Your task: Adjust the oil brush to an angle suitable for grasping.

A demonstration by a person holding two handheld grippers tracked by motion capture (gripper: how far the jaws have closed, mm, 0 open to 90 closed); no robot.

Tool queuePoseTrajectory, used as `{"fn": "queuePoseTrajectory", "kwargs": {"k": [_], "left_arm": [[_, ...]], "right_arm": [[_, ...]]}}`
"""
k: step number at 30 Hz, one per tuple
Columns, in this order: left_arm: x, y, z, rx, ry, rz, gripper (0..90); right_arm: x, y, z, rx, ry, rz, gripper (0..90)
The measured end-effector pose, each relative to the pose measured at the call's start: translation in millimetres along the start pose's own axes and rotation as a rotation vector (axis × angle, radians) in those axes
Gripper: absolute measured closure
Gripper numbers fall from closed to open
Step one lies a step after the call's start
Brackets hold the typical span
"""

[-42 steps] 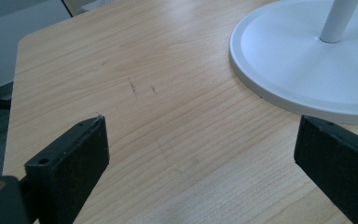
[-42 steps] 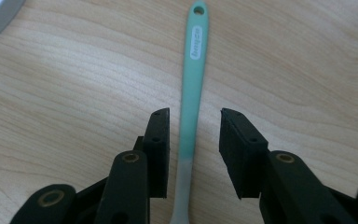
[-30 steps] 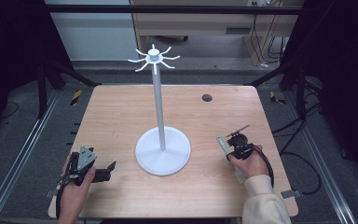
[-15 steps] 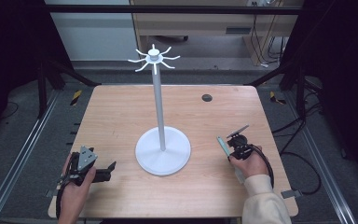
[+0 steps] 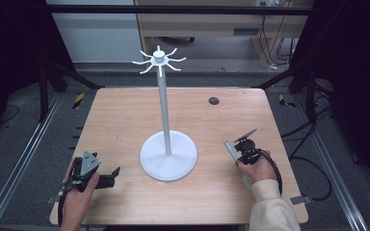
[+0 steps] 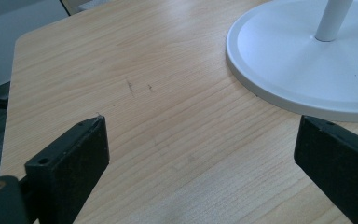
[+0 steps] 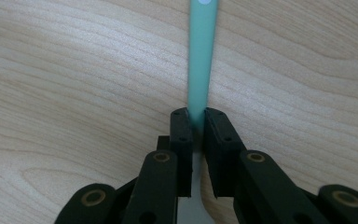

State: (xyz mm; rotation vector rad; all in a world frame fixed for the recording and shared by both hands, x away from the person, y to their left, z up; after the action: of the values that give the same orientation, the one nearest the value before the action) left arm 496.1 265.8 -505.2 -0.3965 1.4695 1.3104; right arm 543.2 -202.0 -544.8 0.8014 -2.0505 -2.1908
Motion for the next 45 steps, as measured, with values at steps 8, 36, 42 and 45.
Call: {"fn": "queuePoseTrajectory", "kwargs": {"k": [8, 36, 42, 45], "left_arm": [[0.4, -2.2, 1.4, -0.002, 0.005, 0.001, 2.7], [-0.1, 0.9, 6.8, -0.012, 0.018, -0.01, 2.7], [-0.4, 1.7, 5.6, -0.013, 0.013, -0.01, 2.7], [-0.7, 1.6, 5.8, -0.012, 0.013, -0.012, 2.7]], "right_arm": [[-4.2, 9.4, 0.3, -0.025, -0.009, -0.041, 82.4], [-43.9, 65.4, 16.8, -0.074, 0.084, -0.437, 82.6], [-46.2, 74.1, 19.3, -0.094, 0.081, -0.475, 82.6], [-47.8, 78.7, 20.0, -0.101, 0.088, -0.497, 82.6]]}}
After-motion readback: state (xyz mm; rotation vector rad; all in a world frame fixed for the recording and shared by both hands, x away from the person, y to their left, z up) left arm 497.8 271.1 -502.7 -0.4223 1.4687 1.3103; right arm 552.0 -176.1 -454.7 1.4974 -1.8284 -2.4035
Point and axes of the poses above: each handheld gripper's, and its own axes: y roughly backward along the jaws, x roughly out of its underside, z roughly to its left, the point moved 8 cm from there along -y, roughly forward along the jaws, and after that the axes turned 2 degrees about -z, right-handed, at the moved point
